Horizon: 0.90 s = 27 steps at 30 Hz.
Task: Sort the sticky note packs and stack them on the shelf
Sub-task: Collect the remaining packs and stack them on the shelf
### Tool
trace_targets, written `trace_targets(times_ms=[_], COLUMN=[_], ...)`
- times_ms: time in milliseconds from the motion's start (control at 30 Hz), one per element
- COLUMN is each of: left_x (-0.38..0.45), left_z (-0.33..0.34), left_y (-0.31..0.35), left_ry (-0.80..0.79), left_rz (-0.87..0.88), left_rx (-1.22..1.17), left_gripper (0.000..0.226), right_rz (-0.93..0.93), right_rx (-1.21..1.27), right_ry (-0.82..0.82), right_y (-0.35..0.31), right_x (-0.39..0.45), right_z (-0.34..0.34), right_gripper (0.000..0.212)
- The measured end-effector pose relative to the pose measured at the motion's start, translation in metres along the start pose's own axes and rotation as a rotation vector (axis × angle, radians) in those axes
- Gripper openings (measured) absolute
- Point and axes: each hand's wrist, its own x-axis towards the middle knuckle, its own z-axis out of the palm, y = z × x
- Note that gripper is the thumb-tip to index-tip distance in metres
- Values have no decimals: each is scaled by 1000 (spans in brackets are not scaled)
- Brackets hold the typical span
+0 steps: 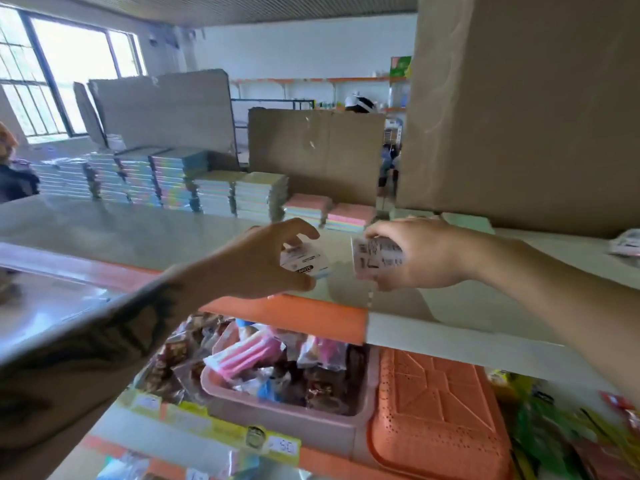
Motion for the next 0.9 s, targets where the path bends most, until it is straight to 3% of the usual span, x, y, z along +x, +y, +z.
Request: trace_targets(times_ms=[233,367,500,700,800,900], left_x=[20,27,18,10,10,11], left_z=[-42,-49,-52,-50,-49,-50], left_y=[-101,-133,-159,-169,-166,-167], left_ry=[-119,-169,-128,-11,48,76], left_rz=[22,59,46,21,19,64], left_rx=[4,-32,-31,-58,-72,-172], left_gripper=[71,72,86,66,54,39], right_rz=[65,84,54,-3,-94,-275], right_rx=[43,35,79,127,127,245], right_ry=[-31,-72,-93,-180,7,161], right_y=[-78,-104,-112,-107,-104,-110], right_x=[73,102,123,133,134,137], right_z=[6,12,20,12,23,33], right_gripper=[93,90,73,83,96,83])
